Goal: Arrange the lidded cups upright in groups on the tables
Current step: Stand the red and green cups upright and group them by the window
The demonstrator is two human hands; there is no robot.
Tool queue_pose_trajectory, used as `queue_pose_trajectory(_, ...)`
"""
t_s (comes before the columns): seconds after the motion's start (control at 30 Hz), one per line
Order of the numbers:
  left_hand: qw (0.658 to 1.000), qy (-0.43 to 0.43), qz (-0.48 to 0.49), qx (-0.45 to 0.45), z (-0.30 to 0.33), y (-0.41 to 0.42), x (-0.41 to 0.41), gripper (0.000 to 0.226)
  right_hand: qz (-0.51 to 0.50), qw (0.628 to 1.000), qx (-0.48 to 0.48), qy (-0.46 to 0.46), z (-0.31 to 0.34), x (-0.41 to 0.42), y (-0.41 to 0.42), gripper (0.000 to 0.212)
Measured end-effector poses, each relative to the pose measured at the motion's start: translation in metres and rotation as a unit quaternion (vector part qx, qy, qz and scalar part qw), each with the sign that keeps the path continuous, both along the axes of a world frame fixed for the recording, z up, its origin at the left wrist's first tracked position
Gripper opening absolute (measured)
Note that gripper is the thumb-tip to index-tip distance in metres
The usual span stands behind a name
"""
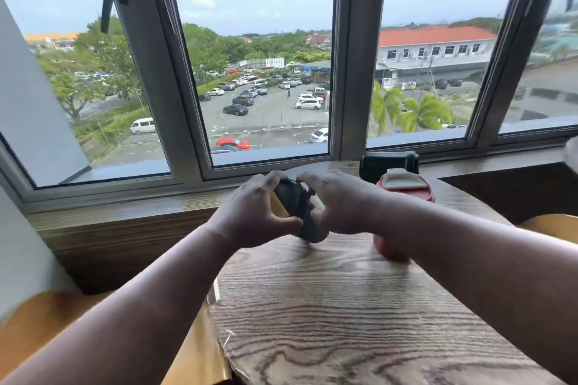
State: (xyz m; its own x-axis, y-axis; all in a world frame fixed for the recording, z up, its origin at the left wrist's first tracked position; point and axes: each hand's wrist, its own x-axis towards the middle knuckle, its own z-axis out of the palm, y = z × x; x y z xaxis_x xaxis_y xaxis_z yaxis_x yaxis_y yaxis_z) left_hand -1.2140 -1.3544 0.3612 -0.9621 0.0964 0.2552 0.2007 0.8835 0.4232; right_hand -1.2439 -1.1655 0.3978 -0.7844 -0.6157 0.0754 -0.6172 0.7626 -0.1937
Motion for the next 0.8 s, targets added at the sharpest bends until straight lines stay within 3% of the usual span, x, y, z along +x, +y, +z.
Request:
queue_pose_trajectory(0.27,0.990,-0.065,-0.091,-0.080,0.035,0.048,-0.039,0.090,-0.043,0.998,0.027,0.030,0.010,-0.027,0.047,0.048)
queue_pose_trajectory(0.4,0.982,-0.081,-0.147,-0.088,0.043,0.060,-0.049,0.076,-0.042,0.998,0.033,0.041,0.017,-0.029,0.063,0.046)
queue_pose_trajectory(0.53,0.973,-0.103,-0.190,-0.077,0.047,0.065,-0.049,0.084,-0.047,0.998,0.019,0.048,0.016,-0.029,0.072,0.034)
queue_pose_trajectory(0.8,0.967,-0.121,-0.210,-0.083,0.048,0.068,-0.051,0.081,-0.074,0.996,0.001,0.045,0.013,-0.027,0.082,0.036)
